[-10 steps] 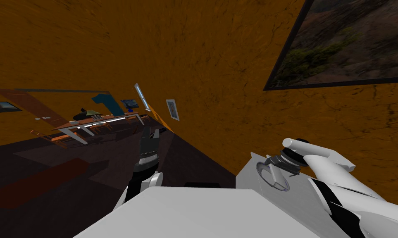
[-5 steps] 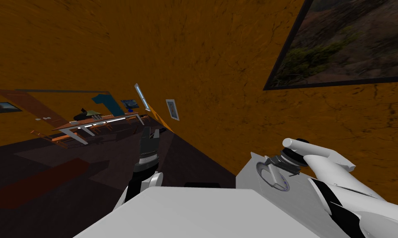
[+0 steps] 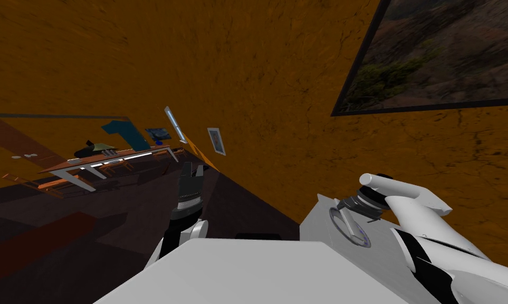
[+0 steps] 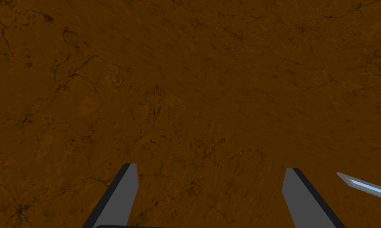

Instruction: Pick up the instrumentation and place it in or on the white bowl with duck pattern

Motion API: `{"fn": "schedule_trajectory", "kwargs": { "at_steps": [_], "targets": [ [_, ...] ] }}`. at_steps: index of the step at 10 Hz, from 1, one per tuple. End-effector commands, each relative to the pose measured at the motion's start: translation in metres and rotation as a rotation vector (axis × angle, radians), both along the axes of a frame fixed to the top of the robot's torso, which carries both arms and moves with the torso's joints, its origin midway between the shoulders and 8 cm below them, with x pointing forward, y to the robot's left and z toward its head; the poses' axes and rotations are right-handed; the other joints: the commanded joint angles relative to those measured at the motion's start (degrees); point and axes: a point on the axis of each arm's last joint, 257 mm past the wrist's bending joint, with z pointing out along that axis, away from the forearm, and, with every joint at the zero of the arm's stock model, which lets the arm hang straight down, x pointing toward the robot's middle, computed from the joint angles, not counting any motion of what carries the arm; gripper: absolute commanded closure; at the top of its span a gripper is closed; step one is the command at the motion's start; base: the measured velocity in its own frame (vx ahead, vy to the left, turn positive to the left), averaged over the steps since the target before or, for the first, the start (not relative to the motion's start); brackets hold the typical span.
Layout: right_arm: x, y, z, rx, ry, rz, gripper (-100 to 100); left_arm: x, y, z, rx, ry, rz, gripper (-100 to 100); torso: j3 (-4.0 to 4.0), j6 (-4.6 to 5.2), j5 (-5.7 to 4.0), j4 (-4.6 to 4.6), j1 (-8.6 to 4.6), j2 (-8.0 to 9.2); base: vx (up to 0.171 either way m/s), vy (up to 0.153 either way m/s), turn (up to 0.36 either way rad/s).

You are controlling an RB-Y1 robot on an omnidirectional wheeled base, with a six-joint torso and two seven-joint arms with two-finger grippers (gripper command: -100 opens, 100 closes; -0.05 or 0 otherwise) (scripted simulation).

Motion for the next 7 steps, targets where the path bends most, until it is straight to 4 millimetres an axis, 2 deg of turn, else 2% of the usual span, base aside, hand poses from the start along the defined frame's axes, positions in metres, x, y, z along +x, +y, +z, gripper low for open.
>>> {"fn": "schedule_trajectory", "kwargs": {
  "at_steps": [1, 7],
  "targets": [
    [0.001, 0.004, 0.007, 0.000, 0.000, 0.014, -100, 0.000, 0.000, 0.000, 0.000, 0.000, 0.000, 0, 0.00, 0.00, 0.00, 0.00, 0.00, 0.00, 0.035, -0.003, -0.055],
    [-0.002, 0.015, 0.028, -0.002, 0.002, 0.043, -100, 0.000, 0.000, 0.000, 0.000, 0.000, 0.000, 0, 0.02, 0.00, -0.01, 0.01, -0.02, 0.04, 0.039, -0.003, -0.065]
  ]
}}
